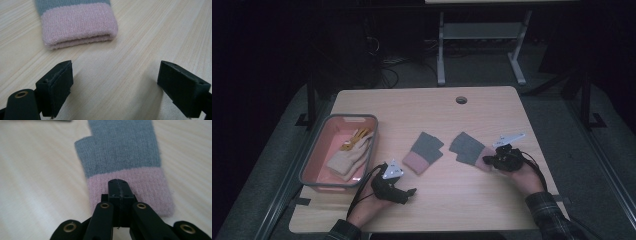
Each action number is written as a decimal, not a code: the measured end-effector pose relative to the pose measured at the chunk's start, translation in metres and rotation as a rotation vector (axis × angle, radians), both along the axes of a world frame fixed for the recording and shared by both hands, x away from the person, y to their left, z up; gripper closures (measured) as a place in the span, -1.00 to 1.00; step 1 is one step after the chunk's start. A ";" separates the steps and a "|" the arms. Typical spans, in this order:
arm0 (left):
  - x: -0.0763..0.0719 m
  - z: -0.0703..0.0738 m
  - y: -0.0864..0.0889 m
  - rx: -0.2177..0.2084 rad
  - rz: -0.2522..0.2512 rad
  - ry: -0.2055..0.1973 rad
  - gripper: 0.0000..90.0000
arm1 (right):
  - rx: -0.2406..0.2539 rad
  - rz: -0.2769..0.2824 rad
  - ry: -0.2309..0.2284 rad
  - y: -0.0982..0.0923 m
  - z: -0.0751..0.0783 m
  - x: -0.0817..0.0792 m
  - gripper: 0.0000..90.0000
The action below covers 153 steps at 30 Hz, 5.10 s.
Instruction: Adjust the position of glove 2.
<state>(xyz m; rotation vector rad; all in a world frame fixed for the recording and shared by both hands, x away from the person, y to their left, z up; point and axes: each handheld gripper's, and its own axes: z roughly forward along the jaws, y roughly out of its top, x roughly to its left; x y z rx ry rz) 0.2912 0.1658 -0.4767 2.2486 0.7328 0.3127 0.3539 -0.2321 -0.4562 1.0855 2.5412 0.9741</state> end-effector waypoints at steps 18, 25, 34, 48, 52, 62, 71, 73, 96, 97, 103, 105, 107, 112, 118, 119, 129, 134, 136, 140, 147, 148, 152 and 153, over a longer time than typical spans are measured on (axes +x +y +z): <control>0.001 0.000 0.000 0.002 -0.003 -0.002 -0.72 | 0.028 -0.053 -0.029 -0.025 0.008 0.011 1.00; 0.001 0.000 0.000 0.002 -0.003 -0.002 -0.72 | 0.010 -0.053 0.015 -0.029 -0.002 0.014 1.00; 0.001 0.000 0.000 0.002 -0.003 -0.002 -0.72 | 0.031 0.021 0.042 -0.025 -0.001 -0.012 1.00; 0.001 0.000 0.000 0.002 -0.005 -0.003 -0.72 | 0.027 0.198 0.049 0.026 0.003 -0.041 1.00; 0.001 0.000 0.000 -0.002 -0.003 -0.002 -0.72 | 0.018 0.224 0.041 0.033 0.002 -0.042 1.00; 0.001 0.000 0.000 0.001 -0.006 -0.005 -0.72 | 0.070 0.065 0.002 0.005 0.002 -0.045 0.25; 0.004 0.006 -0.004 0.014 0.022 0.030 -0.69 | 0.076 -0.035 -0.040 -0.013 -0.008 -0.050 -0.24; 0.006 0.013 -0.006 0.009 0.027 0.028 -0.66 | 0.070 -0.037 -0.035 -0.013 -0.009 -0.049 -0.23; 0.096 0.038 -0.029 0.011 0.168 0.060 0.20 | 0.074 -0.020 -0.052 -0.014 -0.010 -0.047 -0.18; 0.100 0.037 -0.028 0.015 0.174 0.076 0.22 | 0.074 -0.019 -0.055 -0.014 -0.010 -0.048 -0.17; 0.110 0.027 -0.025 0.029 0.190 0.117 0.17 | 0.084 -0.018 -0.055 -0.016 -0.008 -0.048 0.03; 0.111 0.024 -0.025 0.032 0.188 0.124 0.16 | 0.094 -0.010 -0.051 -0.017 -0.007 -0.048 0.12; 0.111 0.023 -0.025 0.031 0.190 0.128 0.16 | 0.101 -0.001 -0.049 -0.017 -0.005 -0.048 0.24; 0.113 0.019 -0.024 0.006 0.173 0.170 0.30 | 0.099 0.011 -0.045 -0.016 -0.006 -0.048 0.31; 0.115 0.016 -0.021 -0.038 0.155 0.197 0.46 | 0.099 0.016 -0.031 -0.014 -0.005 -0.048 0.34; 0.115 0.016 -0.021 -0.039 0.153 0.199 0.48 | 0.098 0.020 -0.033 -0.014 -0.005 -0.048 0.34; 0.110 0.022 -0.027 0.013 0.137 0.165 0.83 | 0.098 0.038 -0.004 -0.013 -0.006 -0.046 0.63; 0.107 0.032 -0.024 -0.033 0.163 0.149 0.83 | 0.101 0.036 -0.003 -0.010 -0.003 -0.043 1.00; 0.105 0.037 -0.022 -0.048 0.170 0.133 0.84 | 0.095 0.038 0.004 -0.007 -0.004 -0.040 1.00; 0.103 0.044 -0.019 -0.079 0.188 0.104 0.83 | 0.079 0.050 0.021 0.001 -0.008 -0.035 1.00; 0.102 0.050 -0.019 -0.103 0.191 0.073 0.84 | 0.067 0.070 0.013 0.018 -0.010 -0.024 1.00; 0.102 0.050 -0.020 -0.106 0.192 0.072 0.84 | 0.065 0.077 0.011 0.021 -0.010 -0.023 1.00; 0.099 0.051 -0.025 -0.104 0.177 0.064 0.83 | 0.066 0.095 0.016 0.033 -0.010 -0.020 1.00; 0.099 0.051 -0.026 -0.106 0.174 0.065 0.84 | 0.075 0.100 0.010 0.036 -0.010 -0.020 1.00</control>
